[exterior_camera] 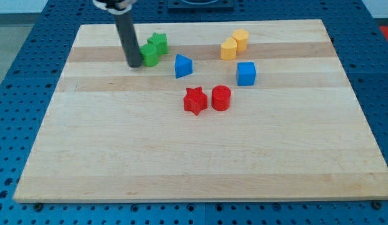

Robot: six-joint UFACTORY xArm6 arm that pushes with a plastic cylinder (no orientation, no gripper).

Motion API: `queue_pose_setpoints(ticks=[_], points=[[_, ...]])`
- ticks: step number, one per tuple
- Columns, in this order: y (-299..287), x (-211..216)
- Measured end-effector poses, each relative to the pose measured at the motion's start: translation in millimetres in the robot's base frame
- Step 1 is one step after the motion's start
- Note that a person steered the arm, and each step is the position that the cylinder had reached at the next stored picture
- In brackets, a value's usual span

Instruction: Place blue triangle to the bottom of the yellow heart

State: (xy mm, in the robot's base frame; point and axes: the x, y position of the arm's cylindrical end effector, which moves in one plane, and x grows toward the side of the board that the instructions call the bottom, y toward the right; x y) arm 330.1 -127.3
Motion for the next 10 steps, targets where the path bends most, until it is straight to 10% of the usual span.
queue_pose_setpoints(ticks=[6,10], points=[[108,35],[79,32]])
